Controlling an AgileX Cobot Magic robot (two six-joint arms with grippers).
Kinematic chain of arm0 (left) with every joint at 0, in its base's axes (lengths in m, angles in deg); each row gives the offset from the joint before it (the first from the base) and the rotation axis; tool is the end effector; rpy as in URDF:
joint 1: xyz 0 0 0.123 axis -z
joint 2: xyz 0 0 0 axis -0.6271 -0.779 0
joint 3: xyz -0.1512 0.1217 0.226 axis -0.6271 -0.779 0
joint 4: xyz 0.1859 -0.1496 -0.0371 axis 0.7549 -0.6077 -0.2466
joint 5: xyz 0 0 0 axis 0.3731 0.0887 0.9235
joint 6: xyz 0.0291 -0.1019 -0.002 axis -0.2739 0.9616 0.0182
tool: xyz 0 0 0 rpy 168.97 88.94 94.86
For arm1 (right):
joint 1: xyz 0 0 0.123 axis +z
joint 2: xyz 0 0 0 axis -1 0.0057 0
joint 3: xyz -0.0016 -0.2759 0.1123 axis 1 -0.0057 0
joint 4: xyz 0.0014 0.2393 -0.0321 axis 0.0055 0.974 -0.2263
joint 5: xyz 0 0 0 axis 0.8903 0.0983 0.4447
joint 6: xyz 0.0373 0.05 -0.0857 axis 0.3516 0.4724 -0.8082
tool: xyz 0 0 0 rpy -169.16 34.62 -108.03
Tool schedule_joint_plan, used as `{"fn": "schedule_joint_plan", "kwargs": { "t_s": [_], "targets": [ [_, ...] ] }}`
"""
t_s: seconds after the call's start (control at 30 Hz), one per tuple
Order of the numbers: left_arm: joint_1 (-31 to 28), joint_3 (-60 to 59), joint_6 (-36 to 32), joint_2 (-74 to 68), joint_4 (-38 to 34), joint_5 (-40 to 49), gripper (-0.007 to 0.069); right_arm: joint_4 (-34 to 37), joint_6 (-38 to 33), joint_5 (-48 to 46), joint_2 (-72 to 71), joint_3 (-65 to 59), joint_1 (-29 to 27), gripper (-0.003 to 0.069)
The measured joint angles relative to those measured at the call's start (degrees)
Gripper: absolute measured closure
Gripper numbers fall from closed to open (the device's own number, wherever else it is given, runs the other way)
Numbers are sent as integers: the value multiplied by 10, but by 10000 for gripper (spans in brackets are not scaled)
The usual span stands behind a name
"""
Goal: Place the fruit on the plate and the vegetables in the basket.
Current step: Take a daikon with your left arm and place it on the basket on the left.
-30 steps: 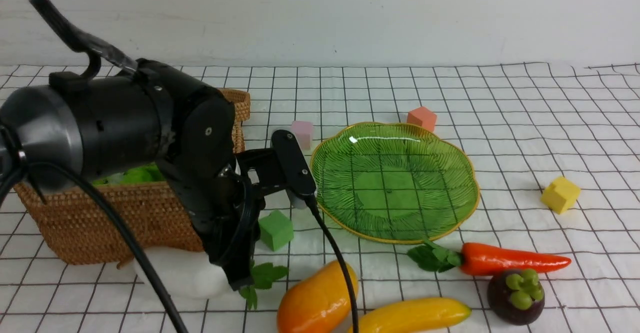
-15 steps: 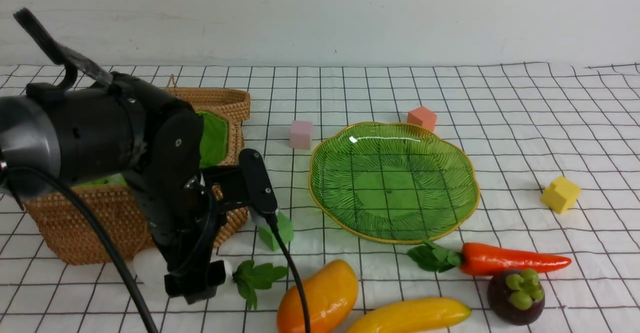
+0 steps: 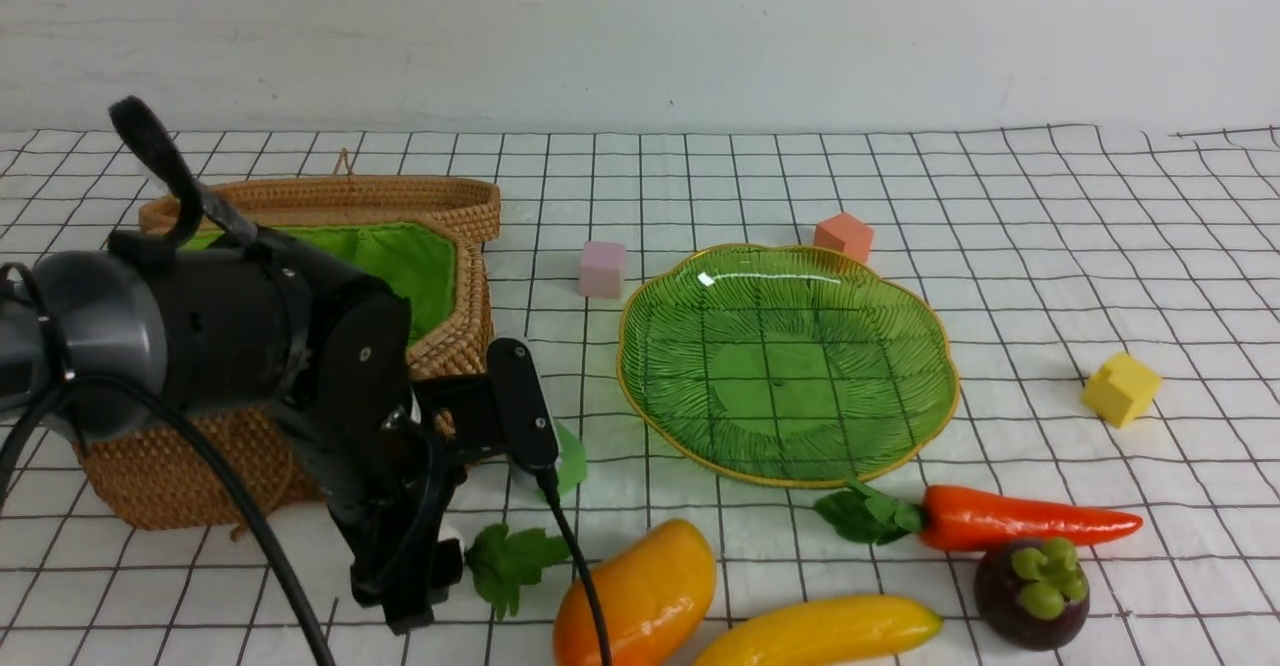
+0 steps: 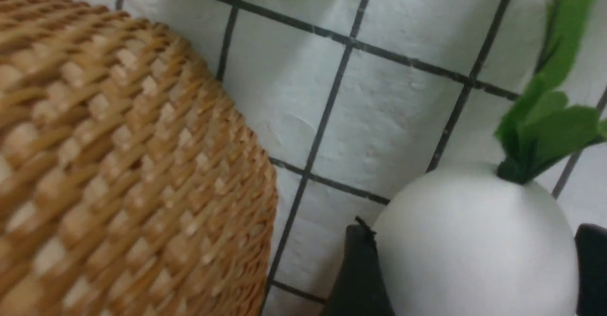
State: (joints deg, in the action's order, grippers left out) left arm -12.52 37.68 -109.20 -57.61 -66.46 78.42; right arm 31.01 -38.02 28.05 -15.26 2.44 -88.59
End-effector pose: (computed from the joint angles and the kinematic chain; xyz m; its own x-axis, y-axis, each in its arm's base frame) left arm 0.2949 -0.1379 0.1895 -0.2889 0.9486 -0.1290 0.9218 0.3120 0.2301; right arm 0.0432 0.0034 0.1696 -0.2939 -0.0169 -0.9557 -0.0461 0.9989 -0.0035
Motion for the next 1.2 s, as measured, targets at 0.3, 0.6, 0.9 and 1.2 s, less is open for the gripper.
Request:
{"fn": "schedule_joint_plan", "kwargs": {
  "t_s": [0.3,0.6,0.9,1.2],
  "targets": [
    [0,0,0,-12,-28,9,137,0,0,0,0,0,0,421],
    [0,8,0,7,-50,43,137,0,0,0,0,0,0,421],
    [-2,8,0,104,-71,104,137,0,0,0,0,0,0,421],
    [-122,116,-19,186,-92,132,137,0,0,0,0,0,0,421]
  ]
}}
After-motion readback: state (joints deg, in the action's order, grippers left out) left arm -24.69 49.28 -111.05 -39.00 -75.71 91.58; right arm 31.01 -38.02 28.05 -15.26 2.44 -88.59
